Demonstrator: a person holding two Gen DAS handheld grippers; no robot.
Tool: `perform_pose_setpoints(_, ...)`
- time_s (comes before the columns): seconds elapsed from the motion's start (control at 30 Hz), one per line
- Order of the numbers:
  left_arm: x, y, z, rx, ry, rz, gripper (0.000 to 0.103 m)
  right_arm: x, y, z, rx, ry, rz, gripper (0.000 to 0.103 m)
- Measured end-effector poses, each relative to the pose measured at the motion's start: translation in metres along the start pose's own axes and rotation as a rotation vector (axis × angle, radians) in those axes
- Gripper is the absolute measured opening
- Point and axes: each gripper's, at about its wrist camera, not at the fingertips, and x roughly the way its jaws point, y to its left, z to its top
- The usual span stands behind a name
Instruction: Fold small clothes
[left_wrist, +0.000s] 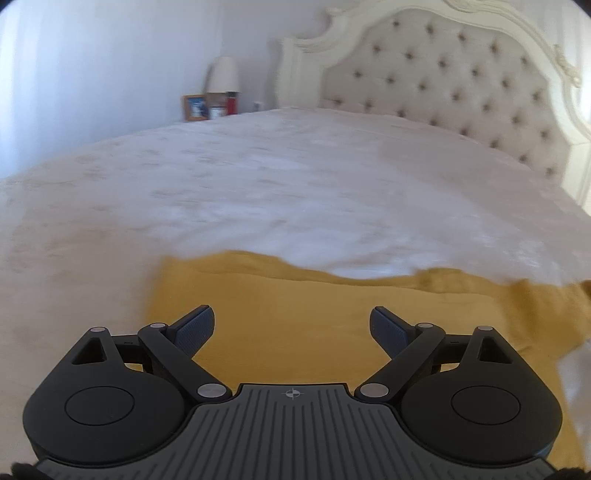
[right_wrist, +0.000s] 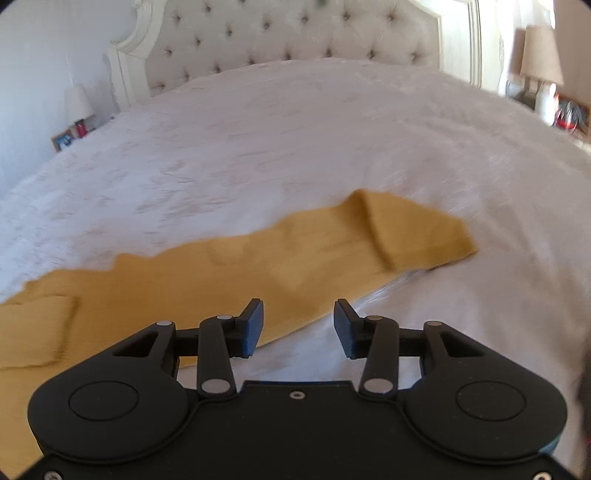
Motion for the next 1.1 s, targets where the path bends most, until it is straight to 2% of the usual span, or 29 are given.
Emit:
perform_pose_setpoints(0.07,0.006,-0.02,-0.009,0.023,-0.001,-0.019,0.092,0.003,-0.005,0.004,-0.032,-0.014,-0.032,0.053)
perform_pose_setpoints(0.13,0.014,-0.035,-0.02,0.051,0.005,-0.033,0.092,0.007,-0.008,0.008,-0.056,-0.03,-0.061,0.057)
perform_pose_setpoints(0.23,0.028,-0.049,-0.04,0.094,0.048,-0.034,0.092,0.02,-0.016,0.016,-0.07,-0.045,-0.097,0.058)
perform_pose_setpoints(0.33,0.043,-0.05,-0.06,0.119,0.104,-0.019,0.093,0.038,-0.02,0.023,-0.078,-0.04,-0.137,0.058)
perform_pose_setpoints(0.5,0.044,-0.047,-0.065,0.133,0.092,-0.01,0.093,0.067,-0.029,0.027,-0.064,0.023,-0.199,0.057)
perform_pose_setpoints(0.57,0.044,-0.046,-0.066,0.127,0.096,-0.015,0.094,0.074,-0.032,0.028,-0.048,0.041,-0.211,0.043)
perform_pose_setpoints(0.6,0.044,-0.045,-0.066,0.123,0.097,-0.018,0.094,0.074,-0.032,0.031,-0.053,0.052,-0.205,0.019)
perform_pose_setpoints(0.63,0.045,-0.048,-0.065,0.121,0.097,-0.019,0.094,0.073,-0.032,0.035,-0.055,0.067,-0.196,0.008)
perform_pose_setpoints(0.77,0.044,-0.049,-0.065,0.12,0.095,-0.02,0.095,0.053,-0.029,0.052,-0.019,0.117,-0.107,0.008)
perform_pose_setpoints(0.93,0.045,-0.045,-0.064,0.102,0.097,-0.036,0.094,0.011,-0.02,0.072,0.131,0.131,0.127,0.008)
perform_pose_setpoints(1.1,0.042,-0.038,-0.058,0.065,0.105,-0.079,0.093,-0.029,0.021,0.085,0.198,0.135,0.333,0.008)
